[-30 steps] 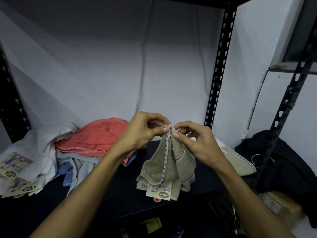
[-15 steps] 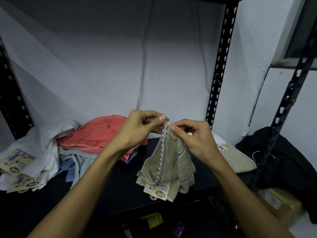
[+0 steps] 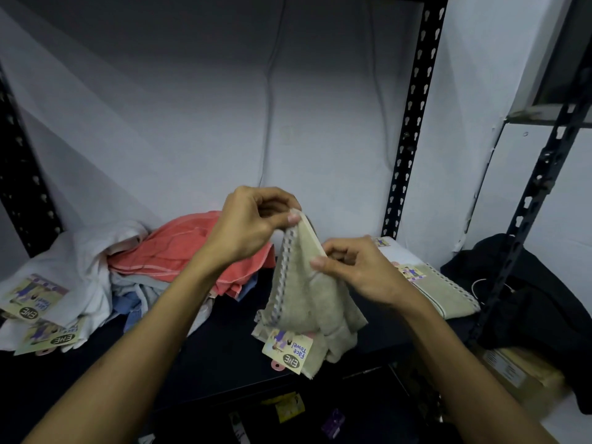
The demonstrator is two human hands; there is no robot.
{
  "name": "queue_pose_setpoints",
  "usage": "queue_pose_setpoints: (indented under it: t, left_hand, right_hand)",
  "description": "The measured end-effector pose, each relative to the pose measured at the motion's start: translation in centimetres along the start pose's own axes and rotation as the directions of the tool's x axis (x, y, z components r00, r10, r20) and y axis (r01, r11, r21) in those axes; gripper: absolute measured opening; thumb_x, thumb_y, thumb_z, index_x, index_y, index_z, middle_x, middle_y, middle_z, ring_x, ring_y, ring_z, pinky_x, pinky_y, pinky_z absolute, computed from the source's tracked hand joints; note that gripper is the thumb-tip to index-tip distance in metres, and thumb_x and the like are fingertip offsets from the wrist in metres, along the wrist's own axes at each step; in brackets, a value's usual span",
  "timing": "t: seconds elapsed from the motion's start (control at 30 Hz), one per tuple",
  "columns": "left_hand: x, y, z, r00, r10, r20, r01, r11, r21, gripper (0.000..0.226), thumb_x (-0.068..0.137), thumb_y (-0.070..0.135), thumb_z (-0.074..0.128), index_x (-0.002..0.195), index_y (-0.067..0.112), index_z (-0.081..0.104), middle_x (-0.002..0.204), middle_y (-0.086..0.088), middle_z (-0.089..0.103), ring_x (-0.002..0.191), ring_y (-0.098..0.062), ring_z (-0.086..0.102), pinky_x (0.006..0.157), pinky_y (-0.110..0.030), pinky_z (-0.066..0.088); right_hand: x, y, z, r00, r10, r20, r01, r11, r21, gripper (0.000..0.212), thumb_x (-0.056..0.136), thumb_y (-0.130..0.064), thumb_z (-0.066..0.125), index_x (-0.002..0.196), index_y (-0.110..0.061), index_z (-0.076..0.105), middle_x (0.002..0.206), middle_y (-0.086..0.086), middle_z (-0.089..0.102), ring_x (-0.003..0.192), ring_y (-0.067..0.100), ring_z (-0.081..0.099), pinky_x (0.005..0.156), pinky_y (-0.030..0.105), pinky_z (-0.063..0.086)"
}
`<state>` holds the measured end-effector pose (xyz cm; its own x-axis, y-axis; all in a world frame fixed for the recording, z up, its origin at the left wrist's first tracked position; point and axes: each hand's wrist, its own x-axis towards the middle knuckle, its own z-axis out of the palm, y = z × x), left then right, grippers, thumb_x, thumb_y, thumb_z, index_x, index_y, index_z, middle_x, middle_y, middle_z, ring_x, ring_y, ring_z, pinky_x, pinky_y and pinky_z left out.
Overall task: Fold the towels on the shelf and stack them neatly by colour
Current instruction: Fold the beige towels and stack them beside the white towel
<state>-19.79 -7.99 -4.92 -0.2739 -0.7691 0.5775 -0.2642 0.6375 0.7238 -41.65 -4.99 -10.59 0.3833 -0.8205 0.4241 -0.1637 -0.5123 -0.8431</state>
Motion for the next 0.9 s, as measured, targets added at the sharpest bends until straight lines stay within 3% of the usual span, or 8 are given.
queue_pose_setpoints:
  t: [0.13,0.23,0.33,0.47,0.57,0.63,0.8,0.9]
  left_hand:
    - [3.2,-0.3,-3.5,0.993,0.025,-0.119,-0.02,0.999,0.042,0.016,0.083,-0.006,0.076,0.091,0.008,0.073,0.083,-0.014,0.074,0.076,-0.014,0.071,0.079,-0.026,0.059]
    - [4.9,-0.9,-6.4,0.988,0.021,-0.151,0.007,0.983,0.182,0.015,0.084,-0.001,0.078,0.091,0.012,0.075,0.085,-0.008,0.076,0.08,-0.014,0.074,0.082,-0.025,0.058]
    - [5.1,-2.2,-7.8,0.993,0.018,-0.116,0.028,0.923,0.384,0.015,0.085,0.004,0.079,0.089,0.018,0.076,0.082,0.0,0.075,0.077,-0.004,0.072,0.081,-0.018,0.057]
    - [5.0,-3.7,-8.5,0.992,0.013,-0.124,0.046,0.887,0.459,0.017,0.084,0.005,0.08,0.086,0.021,0.075,0.079,0.002,0.075,0.071,0.003,0.068,0.074,-0.008,0.05]
    - [5.7,-3.4,-8.8,0.988,-0.009,-0.154,0.074,0.905,0.42,0.013,0.085,0.006,0.079,0.092,0.017,0.076,0.081,-0.001,0.076,0.069,0.0,0.069,0.069,-0.008,0.049]
    - [6.2,-3.1,-9.0,0.984,-0.003,-0.177,0.078,0.903,0.422,0.015,0.086,0.009,0.079,0.099,0.017,0.078,0.082,0.0,0.076,0.065,-0.01,0.07,0.067,-0.019,0.055]
    - [6.9,-2.2,-9.0,0.984,-0.07,-0.162,0.112,0.958,0.265,0.014,0.088,0.002,0.075,0.099,0.009,0.079,0.078,-0.01,0.076,0.06,-0.022,0.071,0.061,-0.031,0.058]
    - [7.1,-2.1,-8.7,0.981,-0.099,-0.165,0.122,0.982,0.141,0.011,0.09,-0.003,0.071,0.1,0.0,0.074,0.08,-0.021,0.073,0.066,-0.03,0.075,0.064,-0.031,0.062]
  right_hand:
    - [-1.8,2.2,-1.4,0.958,0.179,0.224,-0.159,0.982,-0.104,0.035,0.093,-0.031,0.071,0.099,0.003,0.072,0.101,0.024,0.073,0.092,0.023,0.066,0.081,0.046,0.051]
    - [-3.2,2.8,-2.3,0.955,0.211,0.207,-0.162,0.959,-0.232,0.015,0.096,-0.022,0.067,0.102,-0.01,0.073,0.094,-0.006,0.076,0.088,0.003,0.065,0.078,0.026,0.051]
    - [-3.9,2.5,-2.9,0.992,0.099,0.078,-0.051,0.88,-0.472,0.017,0.096,-0.031,0.065,0.08,-0.027,0.067,0.071,-0.017,0.061,0.068,0.001,0.053,0.07,0.024,0.038]
    - [-2.8,1.2,-5.8,0.986,-0.159,-0.039,0.096,0.756,-0.648,0.037,0.095,-0.051,0.055,0.074,-0.021,0.063,0.08,-0.006,0.055,0.084,0.016,0.056,0.077,0.033,0.045]
    - [-1.1,-0.3,-7.7,0.901,-0.431,-0.043,0.17,0.442,-0.881,0.038,0.101,-0.033,0.057,0.072,-0.009,0.059,0.096,0.0,0.054,0.091,0.02,0.048,0.08,0.029,0.042]
    - [-0.4,-0.6,-8.3,0.89,-0.456,0.0,0.171,0.336,-0.926,0.039,0.102,-0.029,0.058,0.07,-0.007,0.059,0.107,0.005,0.056,0.1,0.023,0.047,0.085,0.03,0.042]
    - [0.9,-1.2,-10.8,0.919,-0.335,-0.209,0.019,0.565,-0.825,0.052,0.1,-0.043,0.05,0.065,-0.005,0.053,0.063,0.002,0.048,0.062,0.021,0.043,0.062,0.032,0.032]
    - [0.8,-0.9,-10.0,0.981,-0.149,-0.128,0.001,0.657,-0.754,0.036,0.098,-0.031,0.06,0.07,-0.01,0.055,0.061,0.003,0.053,0.06,0.019,0.049,0.058,0.031,0.038]
